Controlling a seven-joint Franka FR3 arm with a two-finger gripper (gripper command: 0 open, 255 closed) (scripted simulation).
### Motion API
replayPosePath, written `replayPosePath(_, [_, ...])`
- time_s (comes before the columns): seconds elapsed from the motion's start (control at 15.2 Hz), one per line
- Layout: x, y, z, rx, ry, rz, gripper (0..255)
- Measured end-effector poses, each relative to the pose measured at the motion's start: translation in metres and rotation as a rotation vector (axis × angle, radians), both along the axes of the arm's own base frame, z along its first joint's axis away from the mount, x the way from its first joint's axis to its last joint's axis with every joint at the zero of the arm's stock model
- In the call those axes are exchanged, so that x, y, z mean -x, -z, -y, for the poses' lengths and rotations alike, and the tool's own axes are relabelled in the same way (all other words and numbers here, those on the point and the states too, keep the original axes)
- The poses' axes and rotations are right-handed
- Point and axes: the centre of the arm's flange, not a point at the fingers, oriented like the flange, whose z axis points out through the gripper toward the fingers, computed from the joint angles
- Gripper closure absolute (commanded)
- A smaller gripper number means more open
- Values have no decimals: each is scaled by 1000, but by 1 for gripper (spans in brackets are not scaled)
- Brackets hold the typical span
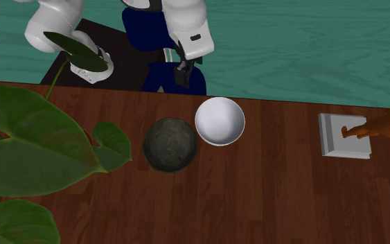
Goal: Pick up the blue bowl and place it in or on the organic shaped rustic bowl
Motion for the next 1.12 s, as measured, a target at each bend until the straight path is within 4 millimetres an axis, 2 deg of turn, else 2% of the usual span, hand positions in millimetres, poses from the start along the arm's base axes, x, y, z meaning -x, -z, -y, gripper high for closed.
replayPosePath(0.33, [-66,21,10,-2,3,4,0])
replayPosePath(0.59, [-108,36,16,-4,5,6,0])
replayPosePath(1.12, [-116,74,20,-4,5,7,0])
